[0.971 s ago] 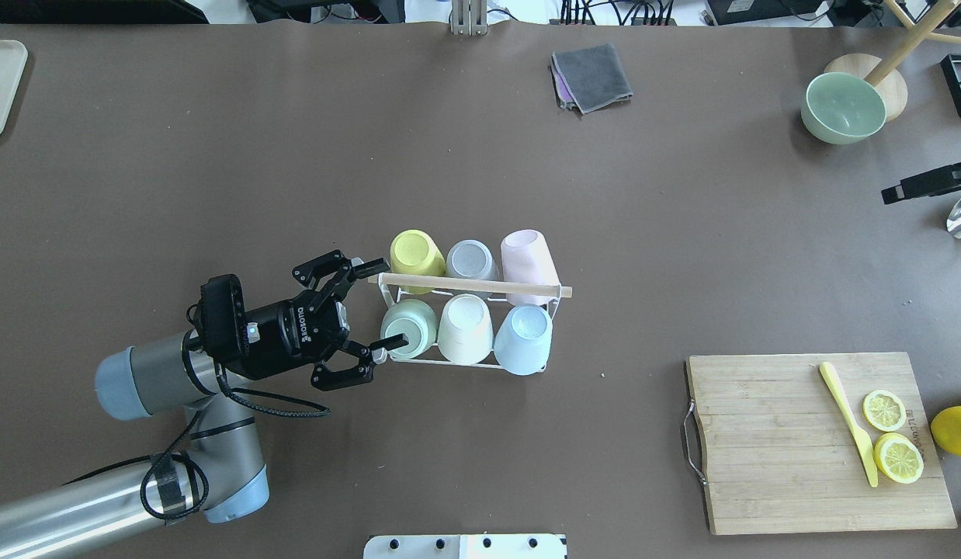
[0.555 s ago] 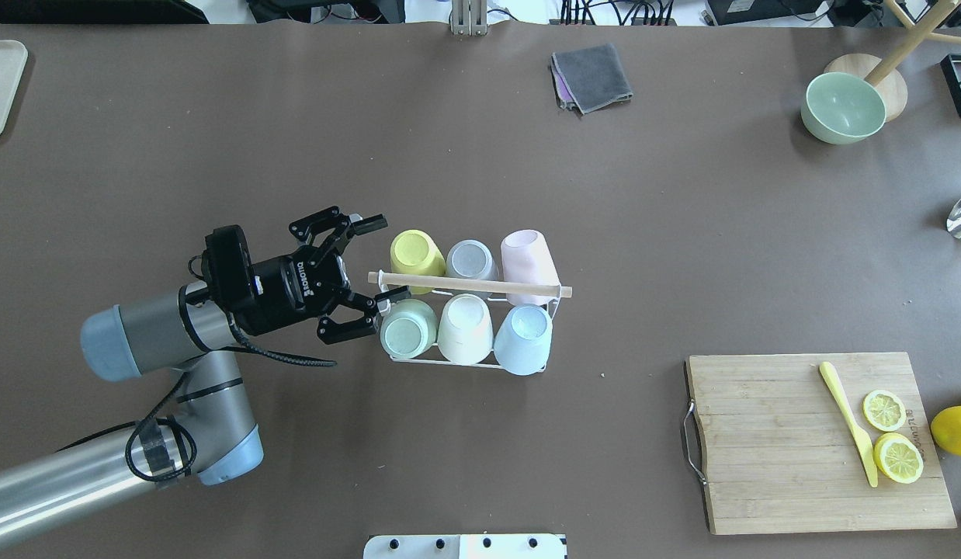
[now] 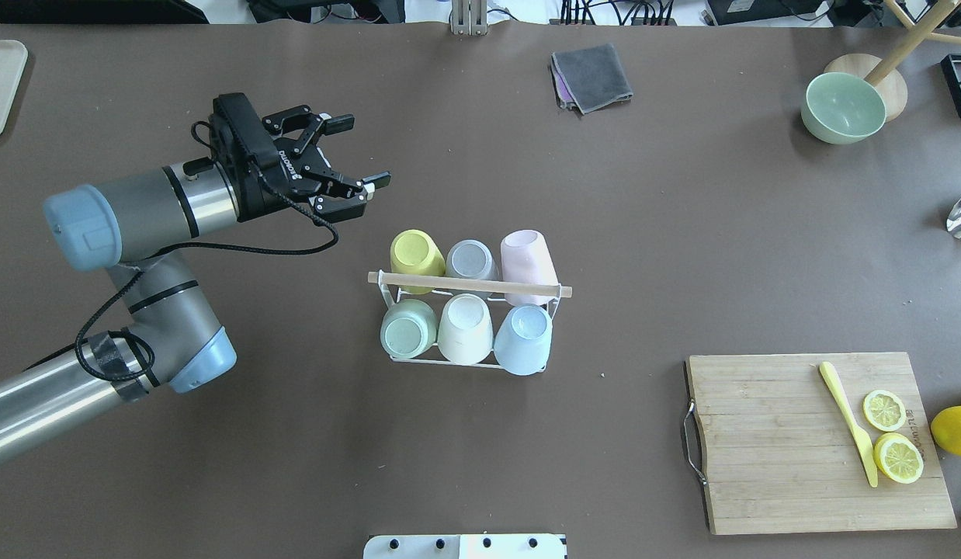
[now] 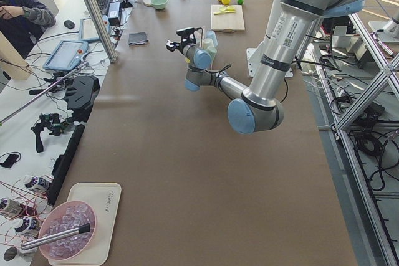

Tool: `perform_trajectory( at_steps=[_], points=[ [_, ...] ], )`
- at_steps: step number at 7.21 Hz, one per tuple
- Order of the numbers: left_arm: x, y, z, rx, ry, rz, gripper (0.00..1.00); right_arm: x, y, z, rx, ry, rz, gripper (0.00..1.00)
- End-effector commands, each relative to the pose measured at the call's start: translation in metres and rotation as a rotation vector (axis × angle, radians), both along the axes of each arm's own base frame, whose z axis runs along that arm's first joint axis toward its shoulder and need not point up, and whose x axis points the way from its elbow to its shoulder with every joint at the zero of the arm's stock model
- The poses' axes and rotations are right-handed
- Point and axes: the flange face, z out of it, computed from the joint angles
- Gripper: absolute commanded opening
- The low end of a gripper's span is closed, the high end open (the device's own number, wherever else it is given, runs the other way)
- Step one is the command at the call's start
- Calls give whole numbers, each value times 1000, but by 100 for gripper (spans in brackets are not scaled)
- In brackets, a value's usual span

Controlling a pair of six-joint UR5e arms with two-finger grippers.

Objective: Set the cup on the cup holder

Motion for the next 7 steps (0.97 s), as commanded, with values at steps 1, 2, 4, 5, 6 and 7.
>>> perform_trajectory(
  at_steps=[1, 2, 4, 5, 6, 7],
  points=[
    [-13, -49, 23, -255, -164, -45, 97, 9, 7, 2, -20, 2, 17, 100],
    [-16, -65, 41, -384, -285, -15, 97, 8, 13, 12, -29, -2, 15, 100],
    [-58, -92, 65, -659, -486, -4, 97, 10, 15, 9, -38, 3, 26, 100],
    [-77, -89, 79, -804, -580, 0, 97, 11, 16, 11, -42, 0, 28, 100],
    [-106, -88, 112, -905, -611, 19, 97, 11, 20, 13, -47, -2, 29, 100],
    [-151, -82, 164, -1002, -613, 50, 97, 10, 22, 15, -50, -2, 29, 100]
  ],
)
